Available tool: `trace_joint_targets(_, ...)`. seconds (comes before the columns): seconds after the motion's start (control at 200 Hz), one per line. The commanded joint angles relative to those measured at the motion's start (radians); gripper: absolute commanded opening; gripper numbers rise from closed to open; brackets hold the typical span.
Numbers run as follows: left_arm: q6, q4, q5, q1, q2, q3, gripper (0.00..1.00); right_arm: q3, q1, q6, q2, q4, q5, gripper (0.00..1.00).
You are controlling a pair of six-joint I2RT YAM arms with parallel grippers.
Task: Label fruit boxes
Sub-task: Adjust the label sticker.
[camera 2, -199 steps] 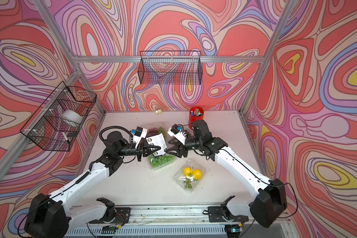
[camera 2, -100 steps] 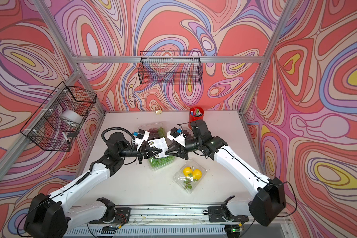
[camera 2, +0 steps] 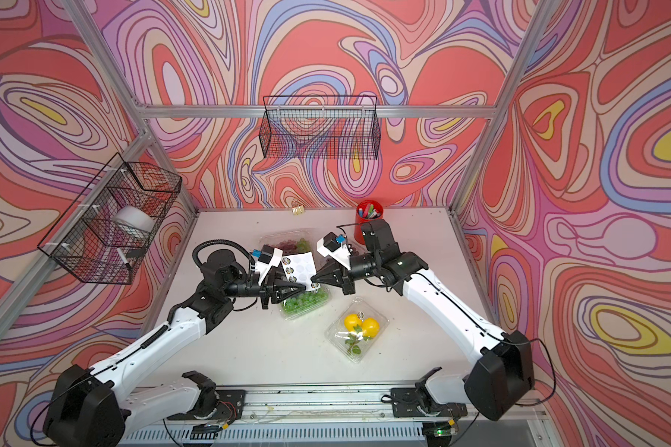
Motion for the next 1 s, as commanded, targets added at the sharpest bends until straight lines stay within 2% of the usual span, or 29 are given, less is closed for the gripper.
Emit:
trace_joint_targets(0.0,0.02,0.006,-0.007,-0.011,-0.013,-0.004,0.27,0.024,-0.004,0.036,0.018,0.058,-0.029,0.0)
trace_joint_targets(0.065,0.02,0.007,-0.008,-0.011,-0.013,-0.001,0.25,0.028,-0.004,0.039,0.023,0.058,-0.033,0.0)
trace_joint_targets(0.305,0.028,-0.014,-0.027,-0.012,-0.012,0.003,0.07,0.027,-0.006,0.045,0.021,0.068,-0.043,0.0)
trace_joint_targets(0.481,0.031,-0.028,-0.04,-0.011,-0.014,0.004,0.05,0.021,-0.01,0.053,0.009,0.072,-0.045,0.0)
trace_joint_targets(0.536,0.033,-0.031,-0.044,-0.012,-0.013,0.006,0.0,0.015,-0.01,0.058,0.005,0.073,-0.043,0.0)
trace_joint_targets(0.571,0.032,-0.033,-0.048,-0.012,-0.013,0.008,0.0,0.008,-0.012,0.058,0.001,0.073,-0.039,0.03)
trace_joint_targets(0.646,0.029,-0.029,-0.051,-0.012,-0.014,0.01,0.0,-0.012,-0.015,0.066,-0.01,0.073,-0.022,0.16)
trace_joint_targets(0.711,0.018,-0.009,-0.051,-0.012,-0.015,0.007,0.0,-0.038,-0.016,0.069,-0.022,0.078,-0.017,0.21)
trace_joint_targets(0.996,-0.021,0.044,-0.036,-0.011,-0.004,0.005,0.0,-0.1,-0.023,0.093,-0.043,0.104,-0.016,0.21)
